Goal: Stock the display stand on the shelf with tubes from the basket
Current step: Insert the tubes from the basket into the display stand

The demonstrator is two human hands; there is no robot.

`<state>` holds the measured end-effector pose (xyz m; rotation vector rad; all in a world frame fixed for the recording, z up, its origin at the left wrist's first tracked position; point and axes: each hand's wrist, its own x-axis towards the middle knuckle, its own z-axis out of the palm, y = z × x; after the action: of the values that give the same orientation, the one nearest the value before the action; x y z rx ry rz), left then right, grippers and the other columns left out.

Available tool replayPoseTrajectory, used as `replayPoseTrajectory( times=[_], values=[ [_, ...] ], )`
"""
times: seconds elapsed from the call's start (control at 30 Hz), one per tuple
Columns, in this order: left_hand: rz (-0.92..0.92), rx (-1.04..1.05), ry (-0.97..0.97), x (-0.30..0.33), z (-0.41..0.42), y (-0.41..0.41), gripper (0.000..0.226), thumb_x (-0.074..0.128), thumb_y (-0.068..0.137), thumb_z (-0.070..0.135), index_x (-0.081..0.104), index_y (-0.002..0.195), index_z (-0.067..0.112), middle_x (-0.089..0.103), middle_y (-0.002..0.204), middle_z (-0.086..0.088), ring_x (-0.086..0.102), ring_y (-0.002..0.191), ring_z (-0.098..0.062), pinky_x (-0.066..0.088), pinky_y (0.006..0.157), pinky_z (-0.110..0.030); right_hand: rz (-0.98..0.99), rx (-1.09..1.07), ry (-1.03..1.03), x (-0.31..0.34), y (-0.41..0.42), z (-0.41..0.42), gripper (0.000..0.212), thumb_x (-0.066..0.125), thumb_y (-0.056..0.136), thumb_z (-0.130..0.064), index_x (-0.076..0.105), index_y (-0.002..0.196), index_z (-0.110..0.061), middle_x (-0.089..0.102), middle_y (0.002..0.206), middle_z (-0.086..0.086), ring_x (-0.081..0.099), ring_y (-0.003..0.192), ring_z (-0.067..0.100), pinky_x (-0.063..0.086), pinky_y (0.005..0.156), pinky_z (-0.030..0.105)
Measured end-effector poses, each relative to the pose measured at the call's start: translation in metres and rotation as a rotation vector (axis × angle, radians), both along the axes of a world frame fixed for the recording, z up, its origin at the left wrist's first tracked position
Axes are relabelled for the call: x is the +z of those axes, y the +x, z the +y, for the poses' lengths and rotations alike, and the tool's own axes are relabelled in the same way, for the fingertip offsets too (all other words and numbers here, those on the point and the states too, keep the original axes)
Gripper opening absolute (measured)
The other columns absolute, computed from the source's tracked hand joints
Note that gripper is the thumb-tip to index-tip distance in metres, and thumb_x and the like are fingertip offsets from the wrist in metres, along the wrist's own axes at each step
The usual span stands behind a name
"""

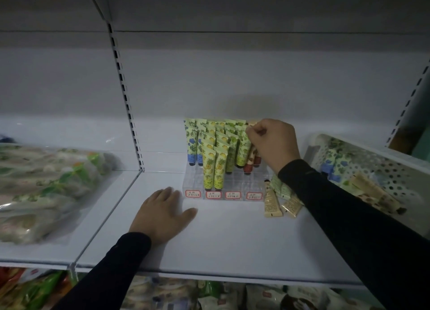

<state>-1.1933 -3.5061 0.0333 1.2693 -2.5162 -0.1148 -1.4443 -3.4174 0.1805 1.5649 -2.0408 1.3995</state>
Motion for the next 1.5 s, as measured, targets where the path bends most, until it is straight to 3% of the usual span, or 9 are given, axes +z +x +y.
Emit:
replayPoseTrajectory(
  times=[0.1, 0.2, 0.6, 0.93, 1.1, 1.2, 1.3, 1.5],
  values=[
    [0.004, -0.009, -0.004, 0.0, -0.001, 0.001, 0.049, 0.033, 0.08, 0.075, 0.045, 0.088, 0.028, 0.048, 0.097, 0.008, 0.048, 0.107, -0.016, 0.039, 0.096, -0.034, 0.059, -0.018, 0.007, -0.006, 0.003, -0.004, 0.022, 0.06, 0.092, -0.024, 0.071, 0.084, -0.006, 0.07, 0.084, 0.004, 0.062, 0.079, 0.016, 0.05, 0.074, 0.028],
    [0.011, -0.018, -0.019, -0.001, -0.001, 0.002, 0.047, 0.033, 0.08, 0.075, 0.041, 0.084, 0.029, 0.046, 0.092, 0.009, 0.048, 0.104, -0.016, 0.04, 0.094, -0.035, 0.125, -0.046, 0.017, -0.01, 0.005, -0.01, 0.023, 0.057, 0.093, -0.025, 0.069, 0.085, -0.007, 0.067, 0.09, 0.004, 0.061, 0.09, 0.015, 0.048, 0.076, 0.028],
    [0.025, -0.016, -0.024, -0.003, -0.002, 0.002, 0.046, 0.035, 0.08, 0.075, 0.04, 0.083, 0.029, 0.045, 0.092, 0.01, 0.048, 0.104, -0.016, 0.04, 0.095, -0.035, 0.176, -0.089, 0.025, -0.029, 0.008, -0.018, 0.023, 0.053, 0.095, -0.027, 0.064, 0.083, -0.01, 0.061, 0.082, 0.006, 0.057, 0.074, 0.023, 0.051, 0.068, 0.038],
    [0.037, -0.013, -0.016, -0.005, -0.004, 0.002, 0.045, 0.036, 0.081, 0.074, 0.039, 0.081, 0.03, 0.044, 0.09, 0.01, 0.047, 0.102, -0.016, 0.04, 0.093, -0.035, 0.173, -0.102, 0.101, -0.017, 0.005, -0.025, 0.027, 0.054, 0.094, -0.024, 0.069, 0.079, -0.007, 0.066, 0.078, 0.008, 0.06, 0.075, 0.023, 0.053, 0.069, 0.037],
    [0.03, -0.001, 0.003, -0.006, -0.005, 0.003, 0.046, 0.035, 0.081, 0.076, 0.038, 0.083, 0.03, 0.049, 0.099, 0.007, 0.048, 0.111, -0.019, 0.04, 0.097, -0.037, 0.126, -0.093, 0.116, -0.013, 0.001, -0.027, 0.029, 0.058, 0.092, -0.027, 0.071, 0.076, -0.006, 0.069, 0.077, 0.009, 0.062, 0.075, 0.023, 0.052, 0.068, 0.031],
    [0.023, 0.006, 0.014, -0.006, -0.005, 0.003, 0.046, 0.035, 0.082, 0.076, 0.039, 0.088, 0.031, 0.053, 0.115, 0.003, 0.046, 0.12, -0.019, 0.039, 0.102, -0.038, 0.102, -0.083, 0.136, -0.009, -0.002, -0.03, 0.03, 0.061, 0.089, -0.025, 0.071, 0.072, -0.003, 0.07, 0.076, 0.009, 0.063, 0.074, 0.018, 0.049, 0.066, 0.025],
    [0.027, 0.001, 0.006, -0.007, -0.005, 0.004, 0.046, 0.035, 0.081, 0.076, 0.04, 0.087, 0.031, 0.052, 0.108, 0.005, 0.046, 0.116, -0.018, 0.039, 0.1, -0.037, 0.091, -0.088, 0.126, -0.01, -0.002, -0.031, 0.029, 0.06, 0.089, -0.023, 0.07, 0.071, -0.003, 0.069, 0.075, 0.006, 0.058, 0.075, 0.006, 0.046, 0.064, 0.023],
    [0.03, -0.002, 0.0, -0.005, -0.004, 0.003, 0.047, 0.035, 0.081, 0.075, 0.039, 0.085, 0.029, 0.047, 0.096, 0.008, 0.048, 0.108, -0.017, 0.04, 0.096, -0.036, 0.11, -0.105, 0.12, -0.014, -0.001, -0.033, 0.028, 0.057, 0.089, -0.024, 0.069, 0.07, -0.007, 0.067, 0.076, 0.004, 0.059, 0.072, 0.017, 0.048, 0.063, 0.027]
  ],
)
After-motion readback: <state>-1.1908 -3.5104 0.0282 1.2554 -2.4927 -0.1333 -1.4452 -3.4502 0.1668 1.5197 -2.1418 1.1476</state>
